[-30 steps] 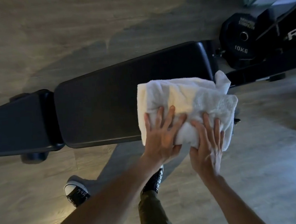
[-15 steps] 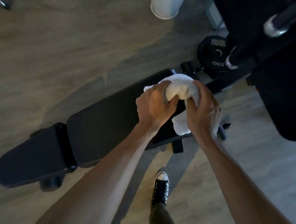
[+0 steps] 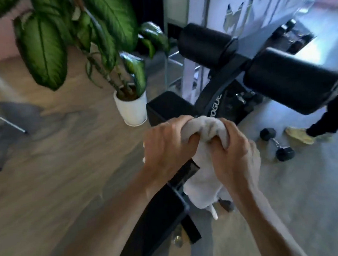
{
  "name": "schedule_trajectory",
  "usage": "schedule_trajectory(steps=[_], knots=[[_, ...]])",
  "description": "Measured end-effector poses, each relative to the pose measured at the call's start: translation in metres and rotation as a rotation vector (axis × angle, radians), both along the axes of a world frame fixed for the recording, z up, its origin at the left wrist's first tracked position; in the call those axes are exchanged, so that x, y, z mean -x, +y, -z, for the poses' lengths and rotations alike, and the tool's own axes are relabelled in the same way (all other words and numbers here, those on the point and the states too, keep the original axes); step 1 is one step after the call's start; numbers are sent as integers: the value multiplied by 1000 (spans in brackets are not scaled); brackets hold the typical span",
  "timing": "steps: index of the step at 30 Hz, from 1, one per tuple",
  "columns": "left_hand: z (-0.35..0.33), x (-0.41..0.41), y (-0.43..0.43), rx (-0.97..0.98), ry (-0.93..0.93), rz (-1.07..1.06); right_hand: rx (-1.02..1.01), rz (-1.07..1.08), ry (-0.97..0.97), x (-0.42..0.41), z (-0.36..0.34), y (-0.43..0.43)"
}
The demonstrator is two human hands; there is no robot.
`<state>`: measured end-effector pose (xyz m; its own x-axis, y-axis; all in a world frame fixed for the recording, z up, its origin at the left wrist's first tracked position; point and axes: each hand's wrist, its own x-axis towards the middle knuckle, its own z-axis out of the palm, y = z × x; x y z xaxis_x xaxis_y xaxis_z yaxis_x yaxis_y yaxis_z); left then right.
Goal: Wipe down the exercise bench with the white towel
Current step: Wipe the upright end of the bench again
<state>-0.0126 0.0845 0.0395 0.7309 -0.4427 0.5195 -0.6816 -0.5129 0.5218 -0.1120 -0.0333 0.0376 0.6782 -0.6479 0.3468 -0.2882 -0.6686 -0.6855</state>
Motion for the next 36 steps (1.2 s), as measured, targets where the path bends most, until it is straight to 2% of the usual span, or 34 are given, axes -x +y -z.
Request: schedule_trajectory(steps=[5,8,12,16,19,21,23,24,26,27,28,29,31,32,36], knots=[[-88,-6,-96,4,-222,172,121,166,-204,14,-86,-76],[-105,-18,-136,-97,-190,359,180,237,-244,13,-95,-110],[-60,-33,-144,-249,-125,402,154,97,-126,8,-49,-123],[24,-36,-112,-550,-34,391,129,-58,228,11,32,-107],[93,-39,-74,-721,-35,522,120,-223,507,18,86,-89],[109,-41,-65,-843,28,548,120,-267,615,22,105,-86],[98,-38,-76,-826,148,505,47,-281,602,19,100,-92],[88,-35,-85,-745,175,470,-30,-270,520,17,91,-96],[68,-35,-107,-564,94,408,-139,-160,273,5,77,-109],[64,-37,-116,-500,56,407,-121,-95,234,-3,79,-118],[65,-39,-124,-504,6,404,-68,-47,292,-10,84,-125],[74,-42,-130,-594,-115,410,5,-16,381,-17,93,-129],[108,-48,-136,-896,-255,451,128,-15,535,-25,115,-125],[125,-46,-135,-935,-224,457,115,-26,569,-25,119,-119],[154,-45,-136,-880,-167,464,75,-25,581,-23,122,-116]])
